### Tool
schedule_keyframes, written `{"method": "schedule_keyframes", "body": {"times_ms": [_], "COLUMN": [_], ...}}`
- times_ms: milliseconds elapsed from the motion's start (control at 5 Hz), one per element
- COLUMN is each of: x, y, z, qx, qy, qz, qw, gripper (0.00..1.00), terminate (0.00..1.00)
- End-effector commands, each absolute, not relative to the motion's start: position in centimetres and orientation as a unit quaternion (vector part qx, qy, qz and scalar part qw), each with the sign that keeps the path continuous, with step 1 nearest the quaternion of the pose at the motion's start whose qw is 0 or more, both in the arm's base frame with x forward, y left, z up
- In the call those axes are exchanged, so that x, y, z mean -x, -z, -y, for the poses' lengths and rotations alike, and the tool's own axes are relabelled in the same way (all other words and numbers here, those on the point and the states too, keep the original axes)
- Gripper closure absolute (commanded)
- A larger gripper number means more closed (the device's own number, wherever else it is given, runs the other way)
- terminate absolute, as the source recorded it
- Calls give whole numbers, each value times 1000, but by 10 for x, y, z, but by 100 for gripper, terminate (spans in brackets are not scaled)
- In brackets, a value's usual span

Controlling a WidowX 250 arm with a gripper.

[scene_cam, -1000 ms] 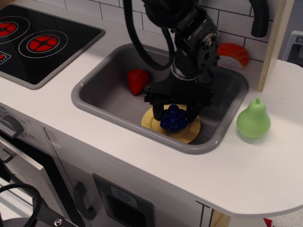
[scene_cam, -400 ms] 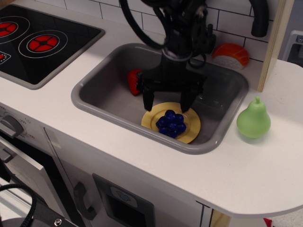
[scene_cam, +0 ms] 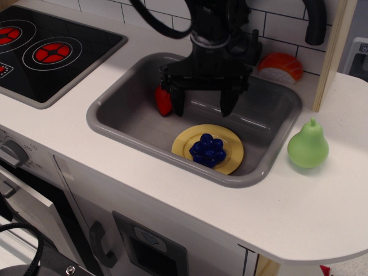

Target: Put blueberries on plate sink

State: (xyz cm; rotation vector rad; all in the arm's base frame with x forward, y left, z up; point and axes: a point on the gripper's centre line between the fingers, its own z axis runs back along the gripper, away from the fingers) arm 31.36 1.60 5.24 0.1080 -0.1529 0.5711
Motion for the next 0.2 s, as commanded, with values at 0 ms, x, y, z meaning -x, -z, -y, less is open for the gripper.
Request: {"method": "schedule_keyframes", "body": {"times_ms": [0], "x": [-315], "y": [-70], "z": [-18], "qx": [-47], "qy": [-279], "qz": [101], "qw": [954], "gripper": [0], "terminate": [100]}}
